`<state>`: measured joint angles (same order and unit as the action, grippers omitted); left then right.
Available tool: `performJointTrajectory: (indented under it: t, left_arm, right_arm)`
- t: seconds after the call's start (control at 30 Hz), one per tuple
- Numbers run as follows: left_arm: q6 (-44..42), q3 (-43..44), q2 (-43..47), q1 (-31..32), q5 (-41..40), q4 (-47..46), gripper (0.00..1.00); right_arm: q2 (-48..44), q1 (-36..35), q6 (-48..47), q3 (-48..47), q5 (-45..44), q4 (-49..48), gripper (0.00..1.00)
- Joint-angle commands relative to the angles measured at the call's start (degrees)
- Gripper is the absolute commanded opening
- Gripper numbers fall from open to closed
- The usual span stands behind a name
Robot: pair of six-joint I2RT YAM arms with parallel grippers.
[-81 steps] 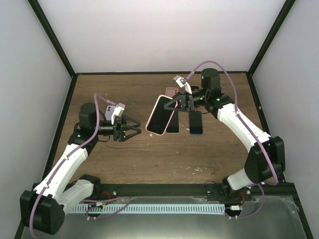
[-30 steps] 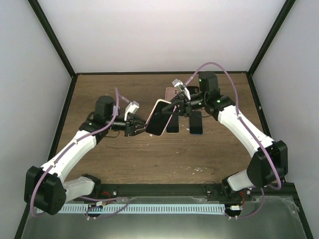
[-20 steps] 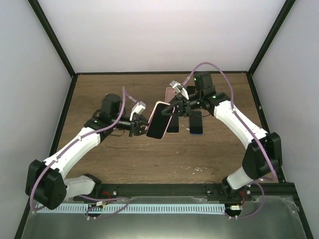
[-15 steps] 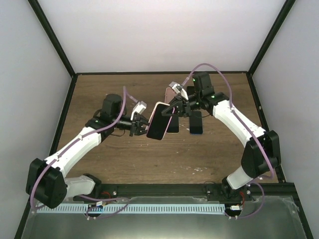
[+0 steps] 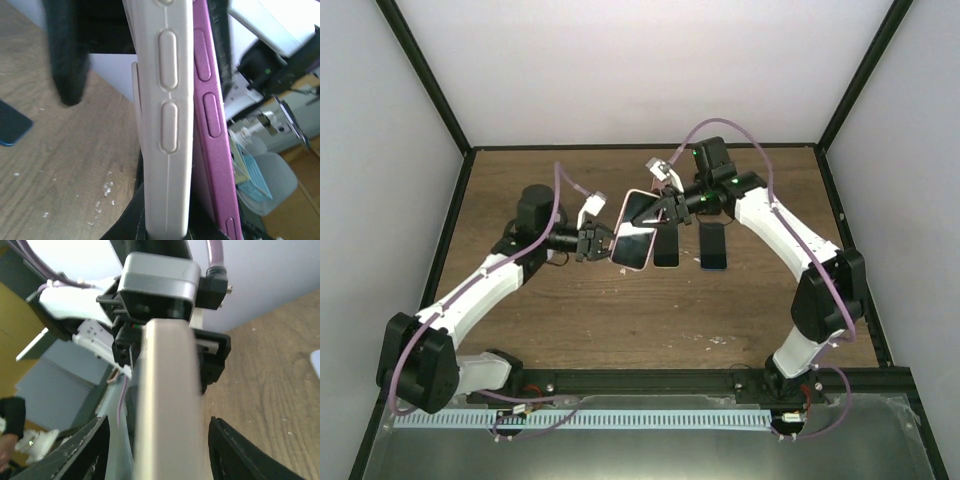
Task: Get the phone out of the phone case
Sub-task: Remove the phone case from the phone.
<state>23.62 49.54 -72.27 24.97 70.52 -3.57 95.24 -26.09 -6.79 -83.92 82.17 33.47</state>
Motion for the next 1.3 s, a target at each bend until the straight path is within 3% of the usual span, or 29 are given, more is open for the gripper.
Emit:
performJointTrajectory:
  t: [0.0, 0.1, 0.23, 0.37, 0.43, 0.53, 0.63, 0.83, 1.03, 1.27]
  left_arm:
    - [13.9, -2.8, -0.2, -4.1, 1.7, -19.0, 0.00]
    - [19.6, -3.6, -1.7, -6.1, 1.4, -24.4, 0.00]
    - [26.6, -4.7, -4.3, -8.2, -0.8, -30.2, 0.00]
    - [34.0, -5.0, -6.4, -11.3, -6.2, -29.7, 0.00]
    - [36.3, -4.6, -6.9, -12.6, -9.3, -25.3, 0.00]
    - [35.1, -2.1, -7.1, -12.8, -16.1, -9.8, 0.00]
    - [35.5, -2.3, -6.9, -12.9, -18.9, -7.8, 0.00]
    - [43.0, -6.5, -5.5, -12.8, -18.9, -14.5, 0.00]
    - [45.1, -6.8, -5.9, -12.9, -18.6, -14.3, 0.00]
    - [47.7, -6.8, -6.9, -12.8, -17.8, -15.3, 0.00]
  right_arm:
    - [-1.0, 2.6, 2.0, -3.3, -8.3, -2.6, 0.61]
    - [-1.8, 4.9, 2.3, -4.6, -14.5, -4.9, 0.70]
    - [-5.1, 5.0, -0.9, -2.5, -28.4, -9.3, 0.75]
    - [-9.3, 4.4, -0.7, 3.3, -37.5, -16.4, 0.77]
    - [-11.1, 2.5, -2.6, 5.2, -42.8, -19.0, 0.77]
    - [-12.1, -3.4, -8.6, 6.7, -53.9, -19.9, 0.75]
    - [-11.6, -8.4, -12.6, 7.7, -61.2, -20.6, 0.72]
    - [-8.7, -16.3, -18.0, 7.8, -69.5, -21.6, 0.68]
    - [-7.3, -22.4, -21.7, 8.3, -74.1, -22.8, 0.67]
    - [-5.1, -24.4, -24.4, 8.9, -79.6, -25.3, 0.62]
